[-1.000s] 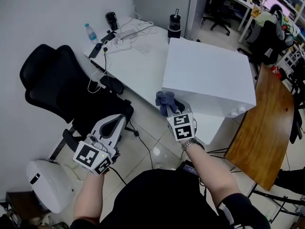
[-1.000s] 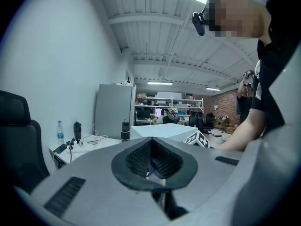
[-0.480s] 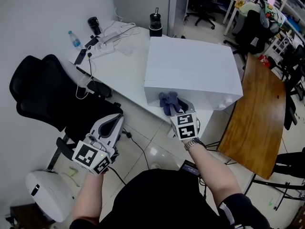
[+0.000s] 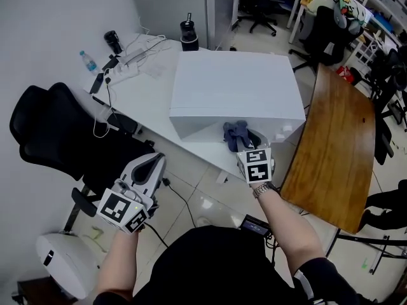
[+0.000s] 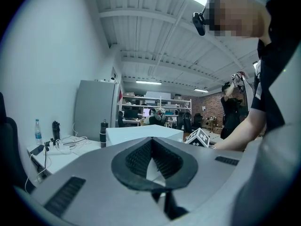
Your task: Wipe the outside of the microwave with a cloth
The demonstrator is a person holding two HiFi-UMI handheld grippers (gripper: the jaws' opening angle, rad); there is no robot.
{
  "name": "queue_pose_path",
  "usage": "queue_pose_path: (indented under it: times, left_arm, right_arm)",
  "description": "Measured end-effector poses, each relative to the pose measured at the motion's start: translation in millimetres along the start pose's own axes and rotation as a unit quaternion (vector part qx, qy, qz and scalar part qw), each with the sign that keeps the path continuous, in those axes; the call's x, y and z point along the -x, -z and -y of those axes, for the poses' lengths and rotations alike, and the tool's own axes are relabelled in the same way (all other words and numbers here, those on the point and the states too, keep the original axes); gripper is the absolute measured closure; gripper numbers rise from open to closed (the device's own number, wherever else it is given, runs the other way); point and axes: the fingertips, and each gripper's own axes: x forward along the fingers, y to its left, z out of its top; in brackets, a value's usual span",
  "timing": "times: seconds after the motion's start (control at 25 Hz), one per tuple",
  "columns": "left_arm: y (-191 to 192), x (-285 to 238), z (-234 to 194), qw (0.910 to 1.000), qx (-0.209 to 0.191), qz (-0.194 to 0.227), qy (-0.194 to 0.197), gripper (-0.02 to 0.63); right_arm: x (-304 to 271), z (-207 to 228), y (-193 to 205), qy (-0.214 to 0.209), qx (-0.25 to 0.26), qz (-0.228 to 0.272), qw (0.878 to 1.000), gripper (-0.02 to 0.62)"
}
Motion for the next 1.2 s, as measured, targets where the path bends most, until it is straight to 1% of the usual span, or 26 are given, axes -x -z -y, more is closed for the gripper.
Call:
queue_pose_path:
  times: [0.28,0.6,1.2]
  left_arm:
    - [-3.7,-20.0,36.1,1.0,-0.004,-0.005,0.007,0.601]
    - [-8.5,-36.9,67.1,0.9998,-0.009,-0.008,0.013,0.601]
    - [-16.5,-54.1,119.7,0.9996,-0.017,-0.003,0.023,0.601]
  right_arm:
    - [22.9,54.1,15.0,0.026,-0.017,-0.003,1.0,0.499]
    - [46.3,102.7,30.0,0.052,-0.033,-0.003,0.998,0.499]
    - [90.0,150.9,45.8,0.067,-0.035,-0.003,0.997,0.498]
